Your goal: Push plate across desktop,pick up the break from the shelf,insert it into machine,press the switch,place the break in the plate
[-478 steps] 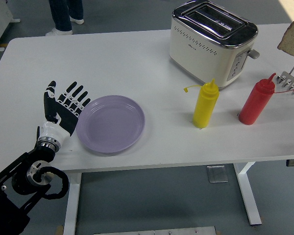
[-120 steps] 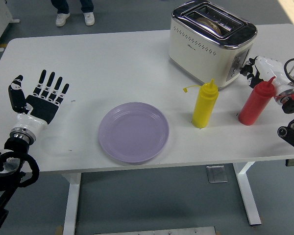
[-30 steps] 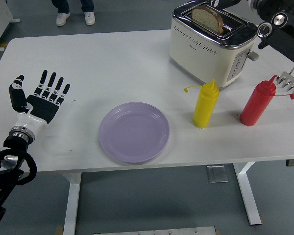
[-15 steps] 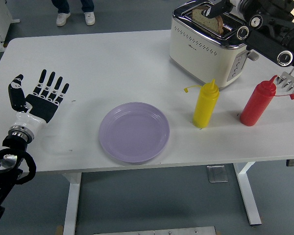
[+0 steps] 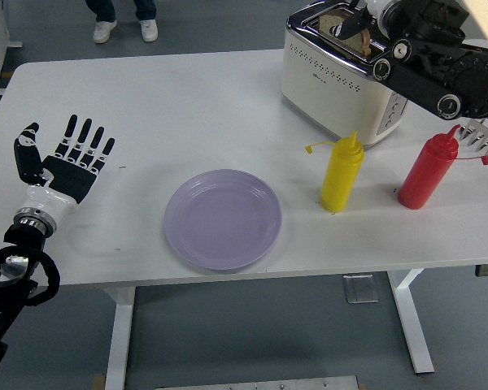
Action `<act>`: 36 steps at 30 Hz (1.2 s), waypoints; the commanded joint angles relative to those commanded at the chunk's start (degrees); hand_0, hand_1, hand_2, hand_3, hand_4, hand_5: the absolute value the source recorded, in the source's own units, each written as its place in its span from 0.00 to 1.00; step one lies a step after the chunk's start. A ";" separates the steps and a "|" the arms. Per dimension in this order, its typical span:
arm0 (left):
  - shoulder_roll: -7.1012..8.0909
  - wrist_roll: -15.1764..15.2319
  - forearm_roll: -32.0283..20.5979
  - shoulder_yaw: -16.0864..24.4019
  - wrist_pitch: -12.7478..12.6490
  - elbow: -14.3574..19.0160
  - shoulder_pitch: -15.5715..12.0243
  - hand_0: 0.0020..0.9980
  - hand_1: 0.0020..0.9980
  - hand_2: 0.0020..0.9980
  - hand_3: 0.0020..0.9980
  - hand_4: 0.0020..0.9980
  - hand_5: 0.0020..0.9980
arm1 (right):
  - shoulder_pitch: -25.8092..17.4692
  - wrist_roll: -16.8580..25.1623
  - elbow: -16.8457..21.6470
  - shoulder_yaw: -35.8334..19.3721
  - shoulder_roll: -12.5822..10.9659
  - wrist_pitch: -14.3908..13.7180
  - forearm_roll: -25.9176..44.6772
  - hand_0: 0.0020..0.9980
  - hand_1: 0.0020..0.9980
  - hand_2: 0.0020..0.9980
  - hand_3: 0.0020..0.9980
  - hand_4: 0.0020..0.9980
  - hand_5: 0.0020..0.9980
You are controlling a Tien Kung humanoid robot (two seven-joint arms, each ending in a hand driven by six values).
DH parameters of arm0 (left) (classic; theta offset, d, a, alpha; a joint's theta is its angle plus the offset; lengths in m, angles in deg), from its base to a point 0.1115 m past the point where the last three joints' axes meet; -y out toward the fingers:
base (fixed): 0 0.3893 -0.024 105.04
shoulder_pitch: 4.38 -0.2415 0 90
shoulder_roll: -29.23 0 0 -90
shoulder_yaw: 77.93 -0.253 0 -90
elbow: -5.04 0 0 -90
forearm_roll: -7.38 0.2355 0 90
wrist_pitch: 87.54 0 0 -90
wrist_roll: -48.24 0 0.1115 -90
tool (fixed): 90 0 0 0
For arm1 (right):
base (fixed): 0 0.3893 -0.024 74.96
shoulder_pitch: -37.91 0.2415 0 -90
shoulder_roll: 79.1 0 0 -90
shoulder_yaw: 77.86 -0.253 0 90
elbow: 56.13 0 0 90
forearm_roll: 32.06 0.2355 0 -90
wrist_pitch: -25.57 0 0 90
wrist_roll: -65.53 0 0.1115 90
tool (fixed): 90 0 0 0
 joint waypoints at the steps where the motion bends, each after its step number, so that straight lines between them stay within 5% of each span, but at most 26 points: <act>1: 0.01 0.01 -0.02 -0.03 0.01 0.00 0.02 0.81 0.76 0.72 0.71 0.64 1.00 | -0.09 0.08 -0.25 0.34 0.13 -0.05 0.11 0.28 0.52 0.64 0.74 0.76 0.21; 9: 0.02 0.04 -0.06 -0.23 0.01 0.01 0.14 0.81 0.76 0.72 0.71 0.64 1.00 | -0.56 0.38 -0.89 1.34 0.63 -1.36 0.17 0.28 0.52 0.63 0.73 0.76 0.21; 10: 0.02 0.04 -0.06 -0.25 0.01 0.01 0.15 0.81 0.76 0.72 0.71 0.64 1.00 | -0.61 0.38 -0.90 1.40 0.66 -1.58 0.16 0.26 0.49 0.55 0.69 0.58 0.06; 21: 0.03 0.06 -0.10 -0.37 0.01 0.02 0.18 0.81 0.76 0.72 0.71 0.64 1.00 | -1.28 -0.04 -0.51 2.34 0.86 -3.91 -0.48 0.26 0.47 0.50 0.68 0.54 0.04; 22: 0.03 0.06 -0.11 -0.36 0.01 0.01 0.18 0.81 0.76 0.72 0.71 0.64 1.00 | -1.33 -0.07 -0.46 2.39 0.86 -3.97 -0.53 0.25 0.46 0.44 0.61 0.44 0.00; 36: -0.01 0.19 -0.26 -0.09 -0.06 0.03 0.03 0.81 0.76 0.72 0.71 0.64 1.00 | -1.73 -0.89 1.44 0.84 0.50 -6.28 -1.48 0.24 0.45 0.41 0.54 0.40 0.00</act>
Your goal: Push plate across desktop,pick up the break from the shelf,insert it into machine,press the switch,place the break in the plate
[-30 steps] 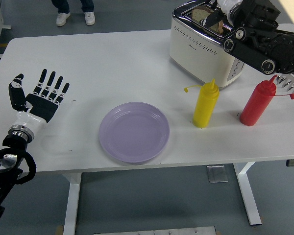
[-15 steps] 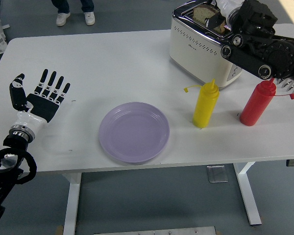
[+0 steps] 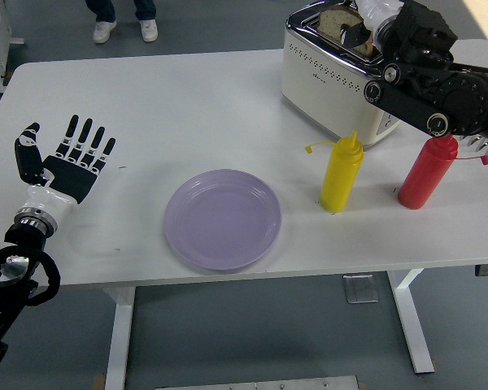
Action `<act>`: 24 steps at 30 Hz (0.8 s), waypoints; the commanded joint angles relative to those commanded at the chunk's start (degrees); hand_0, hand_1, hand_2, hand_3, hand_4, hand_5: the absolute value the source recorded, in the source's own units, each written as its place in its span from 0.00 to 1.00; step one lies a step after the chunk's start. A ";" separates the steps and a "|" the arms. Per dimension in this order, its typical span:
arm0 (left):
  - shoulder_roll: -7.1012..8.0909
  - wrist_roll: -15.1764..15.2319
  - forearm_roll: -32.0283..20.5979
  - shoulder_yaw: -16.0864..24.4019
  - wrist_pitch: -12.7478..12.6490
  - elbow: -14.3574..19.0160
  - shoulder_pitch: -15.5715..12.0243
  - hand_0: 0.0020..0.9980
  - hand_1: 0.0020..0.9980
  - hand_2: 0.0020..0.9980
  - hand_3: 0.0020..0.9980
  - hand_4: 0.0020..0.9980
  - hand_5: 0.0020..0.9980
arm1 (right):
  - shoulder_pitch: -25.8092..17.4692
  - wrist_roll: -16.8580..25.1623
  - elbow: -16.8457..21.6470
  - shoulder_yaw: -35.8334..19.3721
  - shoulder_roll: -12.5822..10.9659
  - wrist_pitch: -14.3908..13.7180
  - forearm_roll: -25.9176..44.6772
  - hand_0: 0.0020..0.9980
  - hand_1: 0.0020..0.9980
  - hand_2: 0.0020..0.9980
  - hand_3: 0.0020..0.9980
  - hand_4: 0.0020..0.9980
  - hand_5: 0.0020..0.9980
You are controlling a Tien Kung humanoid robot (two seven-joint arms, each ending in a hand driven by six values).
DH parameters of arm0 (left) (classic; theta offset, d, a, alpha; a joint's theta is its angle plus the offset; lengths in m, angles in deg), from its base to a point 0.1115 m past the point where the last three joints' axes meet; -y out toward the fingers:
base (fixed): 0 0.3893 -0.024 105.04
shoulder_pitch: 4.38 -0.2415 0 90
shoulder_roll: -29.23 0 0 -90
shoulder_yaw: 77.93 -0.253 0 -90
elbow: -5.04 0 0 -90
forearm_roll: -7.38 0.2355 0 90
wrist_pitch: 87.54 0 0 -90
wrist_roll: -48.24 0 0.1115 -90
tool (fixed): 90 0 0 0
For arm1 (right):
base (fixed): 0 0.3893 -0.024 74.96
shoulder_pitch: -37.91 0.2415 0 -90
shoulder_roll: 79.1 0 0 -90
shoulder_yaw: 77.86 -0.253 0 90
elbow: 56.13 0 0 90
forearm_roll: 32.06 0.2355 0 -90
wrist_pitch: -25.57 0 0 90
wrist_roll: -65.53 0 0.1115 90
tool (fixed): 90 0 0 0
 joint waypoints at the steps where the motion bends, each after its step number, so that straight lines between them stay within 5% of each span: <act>1: 0.00 0.01 0.00 0.02 -0.01 0.00 -0.01 0.81 0.76 0.72 0.71 0.64 1.00 | 0.00 -0.05 0.18 -0.37 -0.07 -0.34 0.00 0.24 0.45 0.41 0.54 0.40 0.00; 15: -0.06 -0.03 0.09 0.35 0.01 0.05 -0.11 0.82 0.76 0.72 0.71 0.64 1.00 | -0.11 0.79 2.95 -6.69 -2.27 -2.98 -2.35 0.23 0.44 0.40 0.52 0.43 0.00; 16: -0.07 -0.03 0.09 0.36 0.01 0.06 -0.11 0.81 0.76 0.72 0.71 0.64 1.00 | -0.13 0.92 3.28 -7.22 -2.49 -3.15 -2.69 0.29 0.42 0.39 0.49 0.39 0.00; 24: -0.13 -0.04 0.10 0.46 0.02 0.06 -0.19 0.81 0.76 0.72 0.71 0.64 1.00 | -0.26 1.40 7.46 -11.74 -4.89 -3.43 -7.91 0.29 0.41 0.38 0.48 0.32 0.00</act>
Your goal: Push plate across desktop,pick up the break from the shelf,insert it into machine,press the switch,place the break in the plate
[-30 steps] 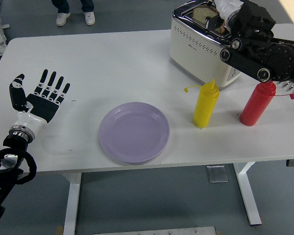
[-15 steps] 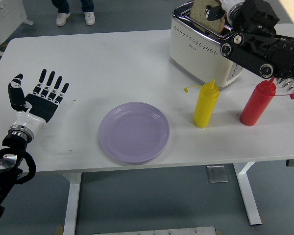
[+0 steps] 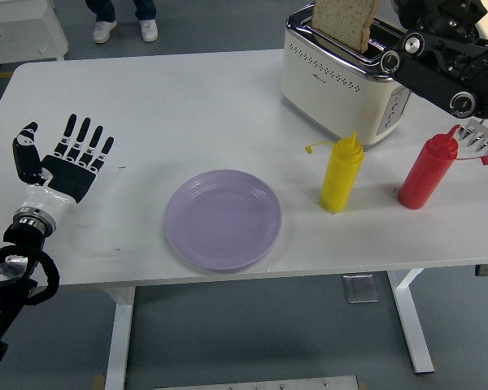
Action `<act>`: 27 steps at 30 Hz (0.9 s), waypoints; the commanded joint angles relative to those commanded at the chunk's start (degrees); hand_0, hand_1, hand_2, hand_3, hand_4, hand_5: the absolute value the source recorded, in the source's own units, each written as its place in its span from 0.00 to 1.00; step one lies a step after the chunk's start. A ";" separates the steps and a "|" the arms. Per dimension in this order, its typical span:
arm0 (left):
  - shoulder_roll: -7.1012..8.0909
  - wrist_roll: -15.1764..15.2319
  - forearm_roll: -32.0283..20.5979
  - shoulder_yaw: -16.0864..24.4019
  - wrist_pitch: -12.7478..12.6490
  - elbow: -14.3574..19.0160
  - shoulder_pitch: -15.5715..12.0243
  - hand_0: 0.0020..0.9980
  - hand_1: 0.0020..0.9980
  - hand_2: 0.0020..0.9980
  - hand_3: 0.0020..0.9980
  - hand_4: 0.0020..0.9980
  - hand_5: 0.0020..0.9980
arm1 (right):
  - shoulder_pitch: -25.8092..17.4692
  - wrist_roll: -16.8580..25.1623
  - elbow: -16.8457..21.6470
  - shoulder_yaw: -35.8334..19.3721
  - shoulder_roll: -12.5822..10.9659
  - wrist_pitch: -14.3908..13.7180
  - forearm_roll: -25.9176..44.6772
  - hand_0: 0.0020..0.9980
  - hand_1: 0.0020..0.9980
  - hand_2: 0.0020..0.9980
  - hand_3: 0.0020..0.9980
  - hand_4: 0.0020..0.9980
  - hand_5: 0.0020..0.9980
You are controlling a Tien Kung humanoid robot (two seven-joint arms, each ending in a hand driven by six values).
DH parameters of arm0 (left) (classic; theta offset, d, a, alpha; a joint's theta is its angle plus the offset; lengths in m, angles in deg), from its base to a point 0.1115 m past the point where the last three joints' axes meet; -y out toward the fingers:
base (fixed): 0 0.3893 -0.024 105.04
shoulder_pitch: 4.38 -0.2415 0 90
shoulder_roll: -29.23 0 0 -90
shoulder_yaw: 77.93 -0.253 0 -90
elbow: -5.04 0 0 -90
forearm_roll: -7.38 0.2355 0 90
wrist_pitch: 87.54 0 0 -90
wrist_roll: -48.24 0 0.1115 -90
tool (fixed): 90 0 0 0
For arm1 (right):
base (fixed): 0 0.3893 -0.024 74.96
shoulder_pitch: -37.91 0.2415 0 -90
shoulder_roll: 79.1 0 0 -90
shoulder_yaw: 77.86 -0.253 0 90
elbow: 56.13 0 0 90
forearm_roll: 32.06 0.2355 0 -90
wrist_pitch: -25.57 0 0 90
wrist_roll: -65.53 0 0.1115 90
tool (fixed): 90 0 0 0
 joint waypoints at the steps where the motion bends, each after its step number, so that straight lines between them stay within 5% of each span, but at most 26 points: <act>1: -0.01 0.00 -0.01 0.02 0.01 0.00 -0.02 0.81 0.76 0.72 0.71 0.64 1.00 | -0.02 0.06 0.62 -0.60 -0.38 -0.02 -0.74 0.29 0.41 0.38 0.48 0.32 0.00; 10: -0.17 0.01 -0.08 0.17 0.10 -0.19 -0.24 0.82 0.76 0.72 0.71 0.64 1.00 | -1.31 0.45 6.11 -3.87 -3.18 -0.29 -6.46 0.29 0.39 0.38 0.49 0.17 0.00; 15: -0.25 0.02 -0.05 0.29 0.12 -0.32 -0.39 0.82 0.76 0.72 0.71 0.64 1.00 | -2.42 0.23 11.37 -6.44 -5.45 0.42 -8.34 0.29 0.39 0.38 0.49 0.17 0.00; 27: -0.43 0.04 -0.05 0.30 0.15 -0.44 -0.74 0.81 0.76 0.72 0.71 0.64 1.00 | -3.67 -1.97 27.67 -9.40 -9.98 4.43 -0.29 0.28 0.38 0.36 0.49 0.14 0.00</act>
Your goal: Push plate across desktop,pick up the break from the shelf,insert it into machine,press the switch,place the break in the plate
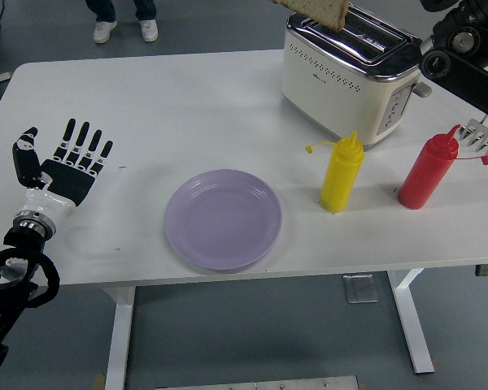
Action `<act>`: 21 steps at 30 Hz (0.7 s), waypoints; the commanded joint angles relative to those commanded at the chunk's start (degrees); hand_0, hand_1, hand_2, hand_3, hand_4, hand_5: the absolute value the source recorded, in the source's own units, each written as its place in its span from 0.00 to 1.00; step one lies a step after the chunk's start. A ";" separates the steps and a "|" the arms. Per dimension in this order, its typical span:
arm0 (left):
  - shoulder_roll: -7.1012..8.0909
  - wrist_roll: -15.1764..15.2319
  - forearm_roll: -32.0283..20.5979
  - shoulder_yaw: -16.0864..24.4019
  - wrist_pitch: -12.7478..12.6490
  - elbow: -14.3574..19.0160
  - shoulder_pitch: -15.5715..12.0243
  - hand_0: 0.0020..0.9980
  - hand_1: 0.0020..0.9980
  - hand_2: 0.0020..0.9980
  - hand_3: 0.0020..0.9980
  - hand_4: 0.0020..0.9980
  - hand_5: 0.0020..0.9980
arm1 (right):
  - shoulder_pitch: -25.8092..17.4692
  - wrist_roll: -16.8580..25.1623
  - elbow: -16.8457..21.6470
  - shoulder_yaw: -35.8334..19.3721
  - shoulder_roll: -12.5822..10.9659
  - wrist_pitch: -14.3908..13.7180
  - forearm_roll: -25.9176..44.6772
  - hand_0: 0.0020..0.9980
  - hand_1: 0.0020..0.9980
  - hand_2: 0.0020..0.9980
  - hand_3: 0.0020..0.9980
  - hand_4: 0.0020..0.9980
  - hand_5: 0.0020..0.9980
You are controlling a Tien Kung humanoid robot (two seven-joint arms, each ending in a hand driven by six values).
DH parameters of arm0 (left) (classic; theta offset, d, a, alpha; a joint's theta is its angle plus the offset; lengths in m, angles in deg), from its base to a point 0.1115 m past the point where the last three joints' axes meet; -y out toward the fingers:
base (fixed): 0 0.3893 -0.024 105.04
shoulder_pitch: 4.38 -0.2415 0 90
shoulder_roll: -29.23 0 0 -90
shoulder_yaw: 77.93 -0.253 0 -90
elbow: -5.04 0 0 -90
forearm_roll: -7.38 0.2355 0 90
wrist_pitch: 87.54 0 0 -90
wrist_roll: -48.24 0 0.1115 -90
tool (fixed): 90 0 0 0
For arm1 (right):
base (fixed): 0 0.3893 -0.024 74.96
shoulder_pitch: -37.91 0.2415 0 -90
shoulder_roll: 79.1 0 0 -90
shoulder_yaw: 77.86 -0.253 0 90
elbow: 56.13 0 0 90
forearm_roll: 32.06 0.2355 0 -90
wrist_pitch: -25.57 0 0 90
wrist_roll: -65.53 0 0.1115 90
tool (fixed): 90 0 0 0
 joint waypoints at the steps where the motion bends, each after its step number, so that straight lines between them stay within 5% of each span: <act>1: -0.01 0.00 -0.01 0.03 0.01 -0.03 -0.01 0.81 0.76 0.72 0.71 0.64 1.00 | -0.03 -0.28 1.41 0.08 -0.17 0.43 1.27 0.28 0.38 0.36 0.49 0.13 0.00; 11: -0.19 -0.55 -1.38 0.75 0.07 -0.31 -0.14 0.81 0.76 0.72 0.71 0.64 1.00 | -0.01 -3.33 12.55 2.19 0.45 1.71 14.89 0.28 0.37 0.35 0.49 0.10 0.00; 21: -0.18 -0.56 -1.53 0.82 0.11 -0.32 -0.15 0.81 0.76 0.72 0.71 0.63 1.00 | -0.16 -4.40 15.26 7.29 2.31 1.71 27.02 0.27 0.35 0.34 0.46 0.09 0.00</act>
